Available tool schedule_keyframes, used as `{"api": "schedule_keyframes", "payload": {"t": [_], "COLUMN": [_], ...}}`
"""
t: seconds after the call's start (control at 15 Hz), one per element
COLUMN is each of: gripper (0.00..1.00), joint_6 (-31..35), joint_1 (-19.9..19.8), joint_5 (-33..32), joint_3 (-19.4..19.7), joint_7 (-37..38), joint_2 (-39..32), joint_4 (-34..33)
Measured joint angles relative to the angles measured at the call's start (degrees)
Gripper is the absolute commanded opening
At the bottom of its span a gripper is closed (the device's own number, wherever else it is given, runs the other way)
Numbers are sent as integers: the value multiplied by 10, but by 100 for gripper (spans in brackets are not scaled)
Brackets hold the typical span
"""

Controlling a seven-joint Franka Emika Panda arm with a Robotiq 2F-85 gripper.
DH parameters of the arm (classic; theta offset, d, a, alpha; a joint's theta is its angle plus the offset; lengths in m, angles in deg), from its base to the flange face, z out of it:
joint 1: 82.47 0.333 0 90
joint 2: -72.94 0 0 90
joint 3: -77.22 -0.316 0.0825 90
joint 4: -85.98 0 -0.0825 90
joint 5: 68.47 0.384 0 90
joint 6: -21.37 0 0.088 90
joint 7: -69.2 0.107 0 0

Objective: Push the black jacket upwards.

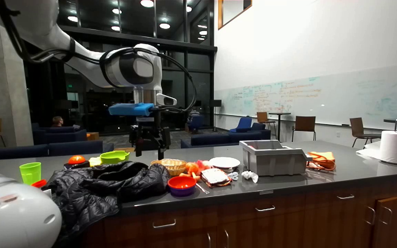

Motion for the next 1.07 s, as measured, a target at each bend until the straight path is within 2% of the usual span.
{"api": "schedule_keyframes", "payload": {"t": [0.6,0.87,1.07], "gripper": [100,100,100], "joint_6": [9,65,119], "joint_1": [0,1,5], "joint_5": [-9,-29,-31], "joint_3": [0,-2,-2], "joint_7": [-2,-18,-27], "joint_2": [-1,1,14], "joint_4": [0,18,60]}}
